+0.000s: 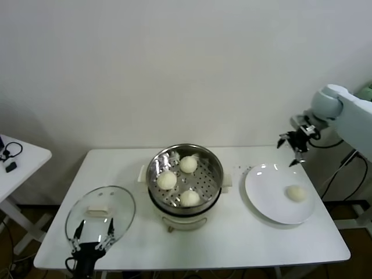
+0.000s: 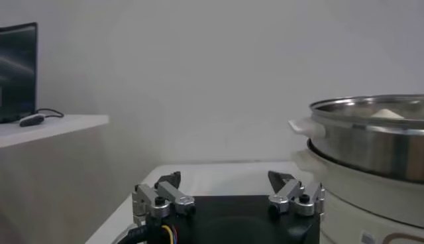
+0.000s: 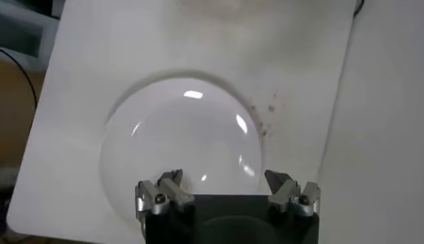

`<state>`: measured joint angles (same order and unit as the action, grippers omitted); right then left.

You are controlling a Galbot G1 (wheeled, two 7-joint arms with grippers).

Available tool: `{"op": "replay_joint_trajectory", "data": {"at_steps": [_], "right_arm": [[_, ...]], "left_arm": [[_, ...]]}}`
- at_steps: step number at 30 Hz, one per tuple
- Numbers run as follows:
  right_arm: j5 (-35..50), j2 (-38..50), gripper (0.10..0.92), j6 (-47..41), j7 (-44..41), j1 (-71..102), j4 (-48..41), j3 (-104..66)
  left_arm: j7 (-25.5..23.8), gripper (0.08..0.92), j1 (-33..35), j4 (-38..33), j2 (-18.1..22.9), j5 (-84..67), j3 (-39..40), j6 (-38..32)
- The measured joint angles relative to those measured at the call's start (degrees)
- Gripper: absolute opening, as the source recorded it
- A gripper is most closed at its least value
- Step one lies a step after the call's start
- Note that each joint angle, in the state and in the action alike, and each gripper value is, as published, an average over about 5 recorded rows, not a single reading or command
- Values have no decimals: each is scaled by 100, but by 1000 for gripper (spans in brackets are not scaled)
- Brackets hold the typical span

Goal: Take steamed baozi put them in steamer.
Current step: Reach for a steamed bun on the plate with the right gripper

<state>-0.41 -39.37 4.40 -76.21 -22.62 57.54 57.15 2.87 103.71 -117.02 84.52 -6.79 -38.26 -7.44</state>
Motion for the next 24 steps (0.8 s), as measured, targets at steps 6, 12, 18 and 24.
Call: {"op": "replay_joint_trajectory", "data": {"at_steps": [6,12,18,24], "right_arm": [[-666,49,823,-2,71,760,-505,-724],[-1115,-24,823,7,203,1430,-916,-1363],[-1371,-165,823,19,353,1924,-1199,-1830],[-1597,-352,823,74,506,2301,-1446,-2201]], "left_arm": [[6,823,32,-10,47,38,-33,23],[18,823,28,6,68,53,-69,46],[49,823,3,33,92,96,-76,82],[56,823,3,56,93,125,-84,90]]}}
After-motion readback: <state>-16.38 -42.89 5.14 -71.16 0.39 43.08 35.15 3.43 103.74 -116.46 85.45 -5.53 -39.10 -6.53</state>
